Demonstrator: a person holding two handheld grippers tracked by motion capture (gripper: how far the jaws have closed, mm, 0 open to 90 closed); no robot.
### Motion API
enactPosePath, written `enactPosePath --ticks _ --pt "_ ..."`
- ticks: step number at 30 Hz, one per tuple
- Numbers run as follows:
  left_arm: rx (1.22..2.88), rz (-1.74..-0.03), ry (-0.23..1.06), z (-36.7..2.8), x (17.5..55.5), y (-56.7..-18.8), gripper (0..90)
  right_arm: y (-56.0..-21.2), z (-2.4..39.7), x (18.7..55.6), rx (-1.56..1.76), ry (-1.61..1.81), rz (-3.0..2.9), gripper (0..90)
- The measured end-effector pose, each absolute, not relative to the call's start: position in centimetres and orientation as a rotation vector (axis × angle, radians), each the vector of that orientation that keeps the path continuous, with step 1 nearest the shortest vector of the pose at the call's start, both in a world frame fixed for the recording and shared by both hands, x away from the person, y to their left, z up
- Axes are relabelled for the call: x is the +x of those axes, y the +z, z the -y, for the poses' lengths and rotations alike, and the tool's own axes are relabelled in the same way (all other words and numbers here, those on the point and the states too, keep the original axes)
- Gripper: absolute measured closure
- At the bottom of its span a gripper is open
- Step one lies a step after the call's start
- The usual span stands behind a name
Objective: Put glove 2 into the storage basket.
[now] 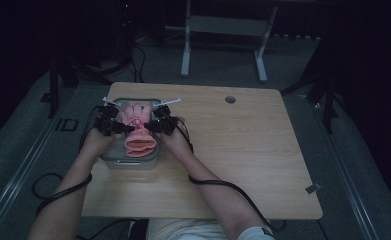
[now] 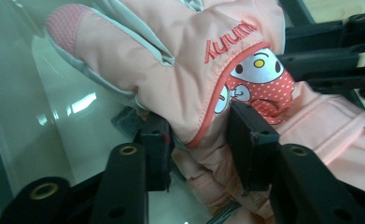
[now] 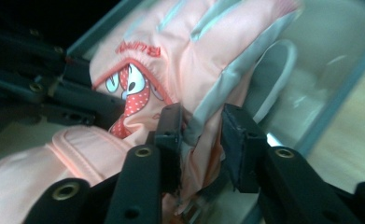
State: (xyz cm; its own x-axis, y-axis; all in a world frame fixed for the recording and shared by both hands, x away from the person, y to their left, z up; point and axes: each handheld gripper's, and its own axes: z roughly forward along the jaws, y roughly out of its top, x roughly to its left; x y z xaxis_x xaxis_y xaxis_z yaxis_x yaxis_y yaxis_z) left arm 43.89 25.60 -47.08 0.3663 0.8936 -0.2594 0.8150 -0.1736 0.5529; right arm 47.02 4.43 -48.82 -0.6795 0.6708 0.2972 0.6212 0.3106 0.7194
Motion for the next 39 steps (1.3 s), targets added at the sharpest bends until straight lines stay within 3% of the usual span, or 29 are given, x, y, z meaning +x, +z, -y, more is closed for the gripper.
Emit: enactPosePath --ticks 2,12,14,20,25,39 --pt "2.011 -1.474 0.191 -25.6 44.0 -47.0 53.5 -48.1 -4.0 46.9 1.186 1.366 -2.463 58.5" --pt "1.965 -1.475 0.299 -26.2 43.4 -46.7 36.5 -45.9 -1.3 46.2 1.078 1.541 -2.439 29.6" --pt "1.964 -1.465 0.311 -26.3 43.3 -46.6 28.6 -46.2 -1.0 46.2 1.059 1.534 -2.486 21.5" --pt "1.966 -1.431 0.352 -26.1 43.1 -46.2 17.2 -46.5 0.4 46.1 1.067 1.538 -2.493 20.2" --pt "1.914 -1.419 0.372 -26.5 43.0 -45.6 13.7 -46.1 1.4 45.9 1.057 1.571 -2.462 20.1" --pt "1.878 -1.309 0.455 -25.5 41.4 -42.7 11.1 -45.0 3.1 45.4 1.006 1.583 -2.42 20.1"
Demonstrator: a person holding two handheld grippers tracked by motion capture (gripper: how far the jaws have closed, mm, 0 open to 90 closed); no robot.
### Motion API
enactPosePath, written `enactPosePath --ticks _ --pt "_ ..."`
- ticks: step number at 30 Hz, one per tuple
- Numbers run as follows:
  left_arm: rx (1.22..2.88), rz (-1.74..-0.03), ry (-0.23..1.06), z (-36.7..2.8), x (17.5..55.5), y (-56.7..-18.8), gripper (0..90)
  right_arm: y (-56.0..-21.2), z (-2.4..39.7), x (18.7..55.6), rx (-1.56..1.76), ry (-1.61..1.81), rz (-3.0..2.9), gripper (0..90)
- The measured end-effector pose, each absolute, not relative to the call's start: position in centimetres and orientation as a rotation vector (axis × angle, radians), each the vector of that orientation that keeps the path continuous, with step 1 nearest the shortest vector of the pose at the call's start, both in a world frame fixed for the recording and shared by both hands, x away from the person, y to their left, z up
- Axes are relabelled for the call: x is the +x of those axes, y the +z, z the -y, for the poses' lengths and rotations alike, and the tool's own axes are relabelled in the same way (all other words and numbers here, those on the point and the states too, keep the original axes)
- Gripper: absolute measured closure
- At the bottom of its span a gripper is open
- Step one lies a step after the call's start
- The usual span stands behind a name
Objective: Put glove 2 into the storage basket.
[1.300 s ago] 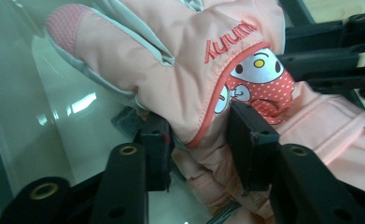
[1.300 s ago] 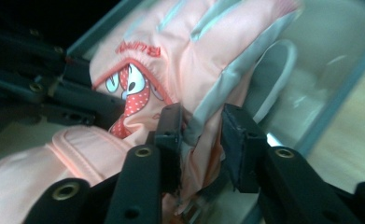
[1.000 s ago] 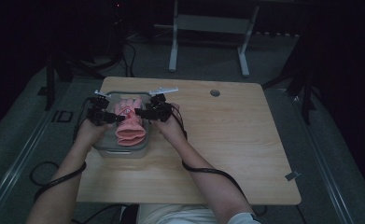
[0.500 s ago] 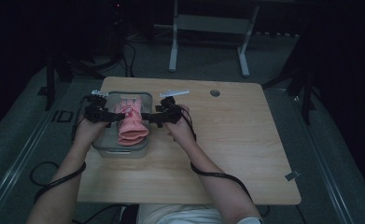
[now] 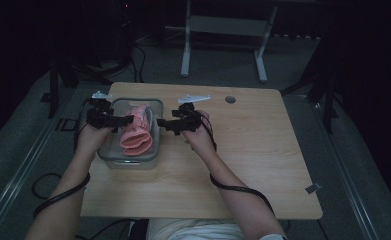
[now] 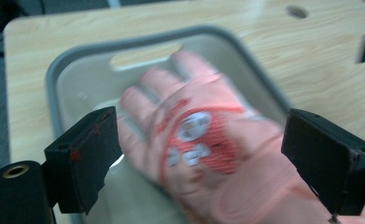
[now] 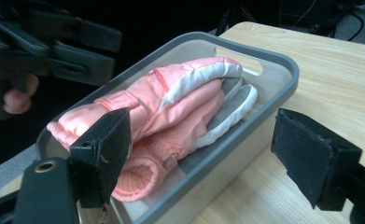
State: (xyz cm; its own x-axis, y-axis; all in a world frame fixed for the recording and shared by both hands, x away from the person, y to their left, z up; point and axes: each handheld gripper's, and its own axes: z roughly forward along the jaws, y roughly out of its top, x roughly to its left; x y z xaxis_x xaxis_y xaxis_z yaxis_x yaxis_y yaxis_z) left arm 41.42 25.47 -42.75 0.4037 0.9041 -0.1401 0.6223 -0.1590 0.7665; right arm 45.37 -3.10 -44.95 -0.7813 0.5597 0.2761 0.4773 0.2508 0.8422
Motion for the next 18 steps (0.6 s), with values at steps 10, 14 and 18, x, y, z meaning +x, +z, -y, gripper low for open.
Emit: enactPosePath --ticks 10,14,18 --pt "1.924 -1.079 0.386 -20.0 38.5 -40.7 1.5 -44.4 5.7 44.4 0.932 1.54 -2.419 19.6" --pt "1.949 -0.964 0.352 -17.7 37.5 -40.4 1.6 -44.4 6.8 44.0 0.918 1.52 -2.425 19.6" --pt "1.943 -0.811 0.275 -15.5 36.5 -40.3 1.5 -44.7 7.9 43.5 0.893 1.489 -2.443 19.6"
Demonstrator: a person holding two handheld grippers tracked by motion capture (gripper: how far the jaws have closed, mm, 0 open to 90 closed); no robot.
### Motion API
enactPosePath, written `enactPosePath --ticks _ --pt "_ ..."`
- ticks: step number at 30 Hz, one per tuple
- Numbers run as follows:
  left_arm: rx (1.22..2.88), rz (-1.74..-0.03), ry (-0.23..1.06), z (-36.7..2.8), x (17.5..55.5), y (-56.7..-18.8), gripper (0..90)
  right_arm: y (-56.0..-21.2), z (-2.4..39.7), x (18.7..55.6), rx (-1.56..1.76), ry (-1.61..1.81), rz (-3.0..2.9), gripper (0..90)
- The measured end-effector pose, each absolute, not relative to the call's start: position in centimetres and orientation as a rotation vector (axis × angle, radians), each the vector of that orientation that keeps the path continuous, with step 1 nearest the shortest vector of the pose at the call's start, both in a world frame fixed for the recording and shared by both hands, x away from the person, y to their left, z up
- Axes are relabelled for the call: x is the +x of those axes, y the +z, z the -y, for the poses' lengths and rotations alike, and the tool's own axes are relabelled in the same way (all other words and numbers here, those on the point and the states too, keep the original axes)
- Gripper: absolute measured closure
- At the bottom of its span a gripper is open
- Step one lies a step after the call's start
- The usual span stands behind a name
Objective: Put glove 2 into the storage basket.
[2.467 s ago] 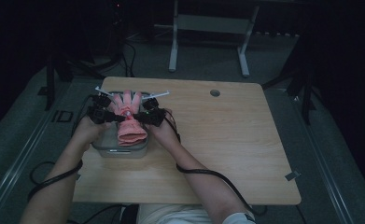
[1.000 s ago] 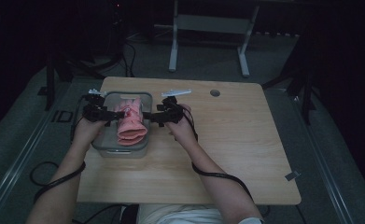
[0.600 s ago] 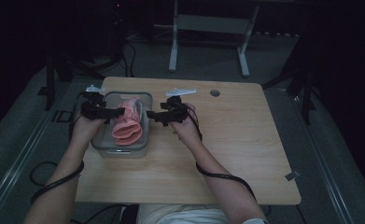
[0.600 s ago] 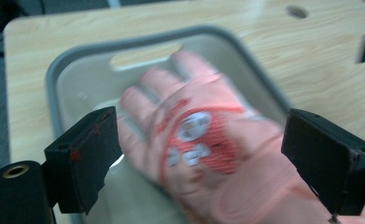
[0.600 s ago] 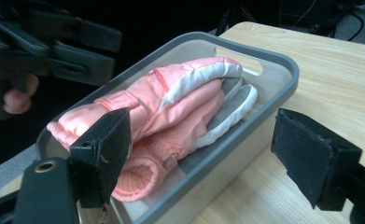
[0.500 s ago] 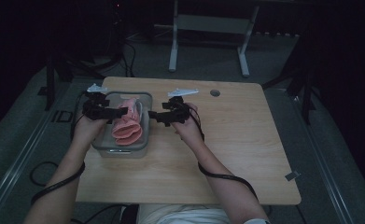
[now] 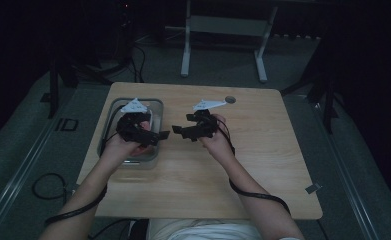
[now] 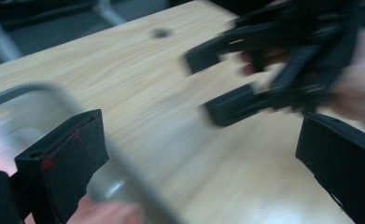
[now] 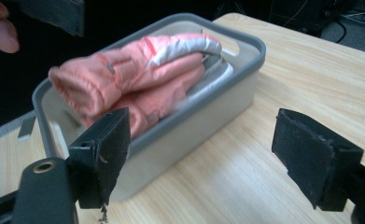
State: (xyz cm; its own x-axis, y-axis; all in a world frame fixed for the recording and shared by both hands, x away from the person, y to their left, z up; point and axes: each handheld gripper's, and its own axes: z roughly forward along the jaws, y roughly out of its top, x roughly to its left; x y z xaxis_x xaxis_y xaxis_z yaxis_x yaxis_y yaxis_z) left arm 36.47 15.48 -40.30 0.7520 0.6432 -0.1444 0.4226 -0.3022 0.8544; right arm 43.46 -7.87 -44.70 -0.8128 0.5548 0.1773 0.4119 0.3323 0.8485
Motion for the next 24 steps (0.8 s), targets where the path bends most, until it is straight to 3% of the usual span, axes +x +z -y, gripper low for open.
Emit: enactPosePath --ticks 5,24 --pt "1.994 -0.667 0.235 -12.7 35.2 -40.7 1.6 -45.3 9.2 42.8 0.898 1.483 -2.446 19.6" --pt "2.119 -0.497 0.268 -6.5 32.0 -44.1 1.6 -47.9 13.5 40.7 0.897 1.416 -2.482 19.6"
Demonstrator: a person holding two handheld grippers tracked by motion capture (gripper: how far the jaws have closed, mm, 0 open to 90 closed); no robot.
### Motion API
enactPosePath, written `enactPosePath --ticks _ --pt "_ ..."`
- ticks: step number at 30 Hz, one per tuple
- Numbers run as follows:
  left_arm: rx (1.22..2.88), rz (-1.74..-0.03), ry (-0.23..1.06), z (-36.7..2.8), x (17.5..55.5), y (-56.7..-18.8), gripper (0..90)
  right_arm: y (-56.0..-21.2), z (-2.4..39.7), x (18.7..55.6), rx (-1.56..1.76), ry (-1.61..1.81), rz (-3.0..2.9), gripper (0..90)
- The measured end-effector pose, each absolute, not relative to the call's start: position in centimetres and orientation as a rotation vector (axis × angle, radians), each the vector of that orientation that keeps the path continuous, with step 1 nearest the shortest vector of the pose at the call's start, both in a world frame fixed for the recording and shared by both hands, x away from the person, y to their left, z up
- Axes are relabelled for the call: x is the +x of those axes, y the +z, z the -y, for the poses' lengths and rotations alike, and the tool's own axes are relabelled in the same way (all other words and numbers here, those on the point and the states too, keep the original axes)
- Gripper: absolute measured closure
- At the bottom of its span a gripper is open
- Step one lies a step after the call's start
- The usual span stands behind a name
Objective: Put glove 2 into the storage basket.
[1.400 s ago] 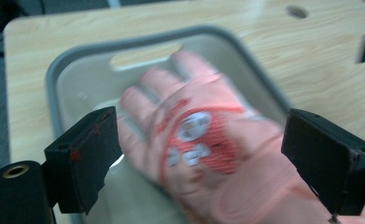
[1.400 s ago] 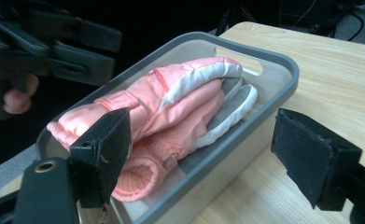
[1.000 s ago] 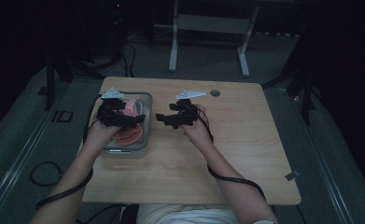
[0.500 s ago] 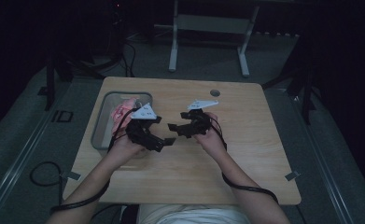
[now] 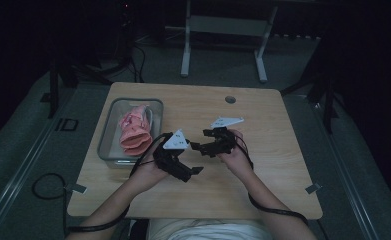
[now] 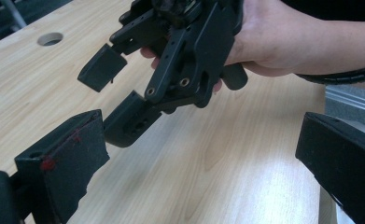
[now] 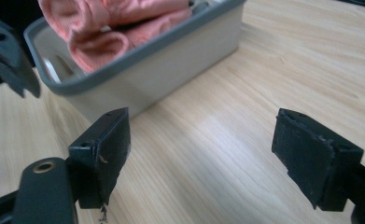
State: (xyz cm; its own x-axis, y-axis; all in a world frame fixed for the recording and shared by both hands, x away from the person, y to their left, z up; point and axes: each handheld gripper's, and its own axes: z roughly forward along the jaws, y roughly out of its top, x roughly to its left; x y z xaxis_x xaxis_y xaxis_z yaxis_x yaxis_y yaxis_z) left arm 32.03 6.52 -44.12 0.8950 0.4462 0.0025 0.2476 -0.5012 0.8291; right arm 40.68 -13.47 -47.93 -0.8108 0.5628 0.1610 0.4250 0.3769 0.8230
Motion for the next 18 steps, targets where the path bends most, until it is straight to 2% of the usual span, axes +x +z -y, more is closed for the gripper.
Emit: enactPosePath --ticks 18 --pt "2.206 -0.415 0.252 -3.7 30.8 -48.7 1.5 -51.6 16.5 38.4 0.863 1.328 -2.475 18.4"
